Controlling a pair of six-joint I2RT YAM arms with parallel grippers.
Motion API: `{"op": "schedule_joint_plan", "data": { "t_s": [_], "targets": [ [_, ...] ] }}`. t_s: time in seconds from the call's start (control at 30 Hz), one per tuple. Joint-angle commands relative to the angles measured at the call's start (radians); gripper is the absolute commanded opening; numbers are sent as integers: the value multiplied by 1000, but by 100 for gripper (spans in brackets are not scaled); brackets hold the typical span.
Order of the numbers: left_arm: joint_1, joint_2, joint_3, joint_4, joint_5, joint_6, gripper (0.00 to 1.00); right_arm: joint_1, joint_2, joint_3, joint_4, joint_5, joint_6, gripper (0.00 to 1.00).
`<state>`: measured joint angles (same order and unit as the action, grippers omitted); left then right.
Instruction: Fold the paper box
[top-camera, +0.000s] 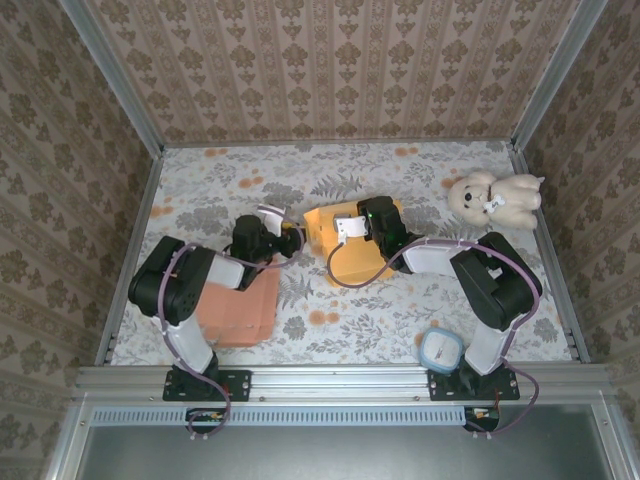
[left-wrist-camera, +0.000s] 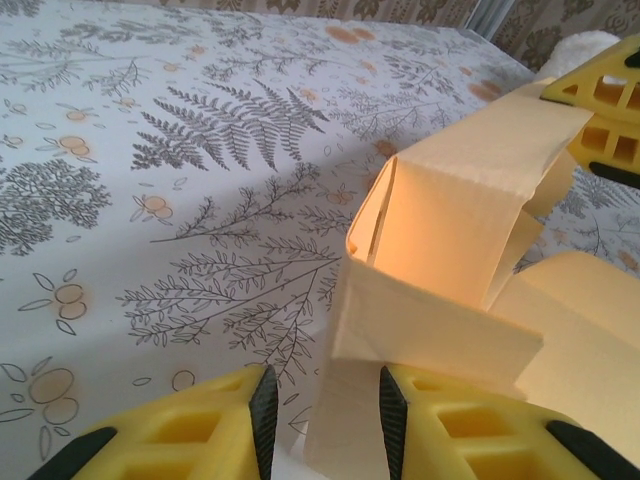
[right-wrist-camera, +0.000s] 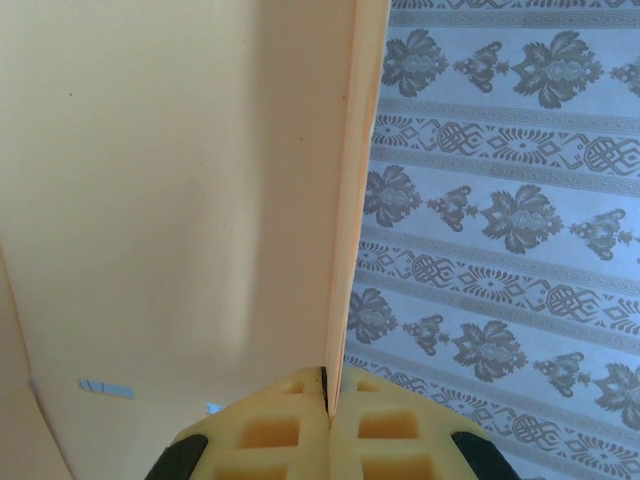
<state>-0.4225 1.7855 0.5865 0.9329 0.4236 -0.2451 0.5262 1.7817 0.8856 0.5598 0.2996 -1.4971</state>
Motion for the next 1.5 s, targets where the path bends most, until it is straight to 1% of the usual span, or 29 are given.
{"op": "schedule_joint_plan", "data": {
  "t_s": [0.0, 0.2, 0.27, 0.67, 0.97, 1.23, 1.47],
  "targets": [
    [-16, 26, 31, 49, 24, -5, 36, -6, 10, -21, -20, -17, -14, 0],
    [-27, 42, 33, 99, 26, -30, 34, -5, 10, -22, -18, -13, -14, 0],
    [-60, 49, 32, 115, 21, -38, 34, -5, 9, -22, -18, -9, -13, 0],
    [-94, 118, 37, 212, -57, -88, 33, -2, 10, -19, -29, -4, -9, 0],
    [-103, 140, 39, 241, -44, -99, 36, -1, 12, -18, -38, -4, -5, 0],
    [-112, 181, 35, 336, -15, -150, 35, -2, 15, -17, -30, -5, 7, 0],
    [-128, 207, 58, 337, -13, -160, 35, -2, 15, -23, -17, -5, 12, 0]
  ]
}}
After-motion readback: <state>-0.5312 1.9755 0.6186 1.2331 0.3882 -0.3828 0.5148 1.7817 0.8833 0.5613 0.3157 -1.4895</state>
